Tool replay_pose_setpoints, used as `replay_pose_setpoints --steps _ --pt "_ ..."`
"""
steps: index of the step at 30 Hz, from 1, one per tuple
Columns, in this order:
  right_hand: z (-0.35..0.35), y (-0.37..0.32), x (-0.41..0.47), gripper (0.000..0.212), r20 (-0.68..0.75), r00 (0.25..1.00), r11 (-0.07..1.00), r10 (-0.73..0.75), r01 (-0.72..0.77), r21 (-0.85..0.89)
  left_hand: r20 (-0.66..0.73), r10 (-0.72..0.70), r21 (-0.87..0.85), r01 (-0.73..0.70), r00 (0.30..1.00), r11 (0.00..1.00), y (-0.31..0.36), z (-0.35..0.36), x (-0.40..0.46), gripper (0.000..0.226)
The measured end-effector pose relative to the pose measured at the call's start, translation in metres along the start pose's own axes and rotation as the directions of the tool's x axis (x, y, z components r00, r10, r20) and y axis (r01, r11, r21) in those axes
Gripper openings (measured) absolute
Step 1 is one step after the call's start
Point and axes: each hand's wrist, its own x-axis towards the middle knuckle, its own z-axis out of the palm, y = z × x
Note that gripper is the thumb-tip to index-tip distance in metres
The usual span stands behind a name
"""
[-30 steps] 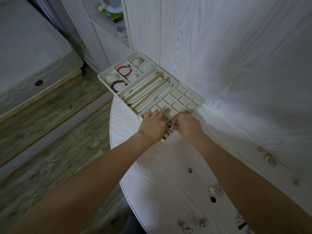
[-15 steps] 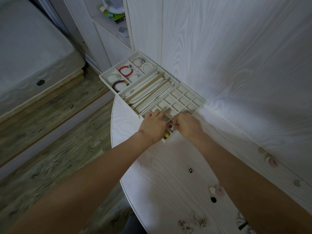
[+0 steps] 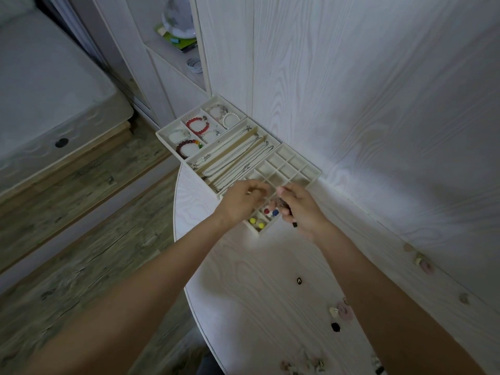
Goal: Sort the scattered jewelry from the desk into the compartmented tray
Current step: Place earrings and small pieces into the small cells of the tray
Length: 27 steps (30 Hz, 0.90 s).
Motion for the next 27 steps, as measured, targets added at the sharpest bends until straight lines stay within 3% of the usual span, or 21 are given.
replay_pose_setpoints --steps 3,8,14,18,24,27 --pt "0.006 -0.003 -0.006 0.015 0.020 0.999 0.999 -0.038 0.037 0.036 0.063 0.003 -0.112 0.004 0.998 0.994 0.008 -0.001 -0.006 0.022" --pt "0.015 -0.008 -0.013 0.011 -0.036 0.997 0.994 -0.063 0.066 0.092 0.082 -0.015 -0.093 0.023 0.996 0.995 0.012 -0.006 -0.006 0.018" --pt "0.015 -0.012 -0.014 0.017 -0.060 0.997 0.999 -0.044 0.045 0.030 0.033 -0.012 -0.040 0.013 0.999 0.999 0.016 -0.010 -0.005 0.012" --pt "0.009 -0.017 -0.017 0.015 0.009 0.999 0.994 -0.031 0.030 0.103 -0.016 -0.047 -0.094 0.045 0.999 0.995 0.016 -0.010 -0.009 0.010" --pt "0.003 -0.017 -0.023 0.033 0.068 0.996 0.977 0.057 -0.069 0.200 0.021 -0.054 -0.219 0.057 0.998 0.974 0.021 -0.016 -0.019 0.011" --pt "0.001 -0.018 -0.029 0.021 0.094 0.995 0.972 0.046 -0.066 0.226 0.004 -0.003 -0.213 0.004 1.000 0.977 0.024 -0.018 -0.023 0.011"
